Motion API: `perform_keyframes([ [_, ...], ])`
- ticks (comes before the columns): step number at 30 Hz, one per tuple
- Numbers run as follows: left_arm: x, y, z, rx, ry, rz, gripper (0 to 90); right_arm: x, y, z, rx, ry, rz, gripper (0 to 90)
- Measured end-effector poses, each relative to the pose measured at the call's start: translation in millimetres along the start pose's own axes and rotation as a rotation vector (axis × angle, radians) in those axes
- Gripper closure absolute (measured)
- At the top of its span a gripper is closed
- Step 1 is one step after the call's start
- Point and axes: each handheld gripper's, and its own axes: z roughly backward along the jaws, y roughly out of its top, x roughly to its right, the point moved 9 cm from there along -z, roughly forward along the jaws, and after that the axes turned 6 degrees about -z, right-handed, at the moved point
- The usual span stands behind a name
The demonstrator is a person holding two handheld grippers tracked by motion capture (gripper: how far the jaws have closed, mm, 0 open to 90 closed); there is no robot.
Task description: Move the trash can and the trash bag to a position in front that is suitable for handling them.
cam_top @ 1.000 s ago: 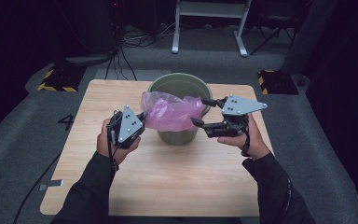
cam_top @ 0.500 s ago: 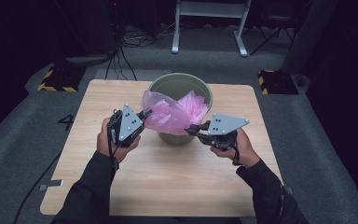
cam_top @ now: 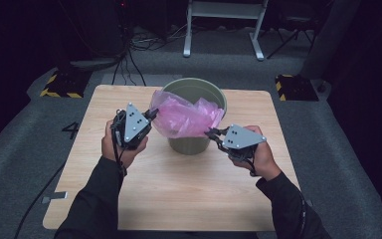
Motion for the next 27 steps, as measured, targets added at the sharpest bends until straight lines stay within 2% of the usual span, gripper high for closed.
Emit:
perform_keyframes([
  [2, -4.5, 3.8, 1.4, 0.011, 0.019, 0.003, 90.0, 11.3, 6.4, -4.3, 0.012, -0.049, -0.011, 82.8],
  [5, -8.5, 6.3, 2.3, 0.014, 0.047, -0.005, 89.9, 25.7, 11.6, -14.0, 0.008, -0.125, 0.003, 82.8],
  [7, -10.4, 5.5, 1.5, 0.008, 0.047, -0.007, 90.0, 34.0, 12.0, -22.6, 0.012, -0.136, -0.027, 82.8],
  [9, -10.2, 3.5, -1.1, 0.008, 0.042, 0.01, 90.0, 42.8, 8.6, -30.8, 0.003, -0.162, -0.059, 82.8],
  [11, -9.4, -0.3, -3.8, -0.004, 0.041, 0.012, 89.9, 47.7, 3.1, -38.5, -0.003, -0.156, -0.095, 80.6],
  [13, -7.3, -4.0, -5.9, -0.009, 0.037, 0.018, 89.9, 48.1, -3.9, -43.2, -0.005, -0.129, -0.144, 76.8],
  [15, -5.6, -7.6, -6.9, -0.011, 0.033, 0.022, 89.9, 44.9, -10.0, -43.8, -0.002, -0.095, -0.17, 70.3],
  [17, -3.7, -10.9, -7.3, -0.014, 0.025, 0.031, 89.9, 36.2, -14.5, -40.3, 0.006, -0.027, -0.196, 59.8],
  [18, -2.3, -12.0, -7.2, -0.012, 0.024, 0.036, 89.9, 32.5, -14.6, -36.1, 0.034, -0.005, -0.204, 57.6],
  [19, -0.7, -13.0, -6.9, -0.013, 0.019, 0.04, 90.0, 29.6, -13.9, -30.4, 0.059, 0.018, -0.223, 49.7],
  [20, 0.8, -13.3, -6.7, -0.011, 0.015, 0.041, 89.9, 26.9, -14.0, -24.6, 0.062, 0.043, -0.234, 43.5],
  [22, 1.9, -13.2, -6.0, -0.009, 0.015, 0.039, 90.0, 26.7, -13.1, -18.7, 0.073, 0.031, -0.226, 40.6],
  [24, 6.1, -9.9, -3.9, 0.003, 0.005, 0.038, 90.0, 22.6, -2.5, -0.5, 0.138, 0.065, -0.246, 39.4],
  [27, 10.3, -6.3, -1.1, 0.014, 0.003, 0.023, 90.0, 13.2, 9.4, 15.6, 0.163, 0.095, -0.22, 33.3],
])
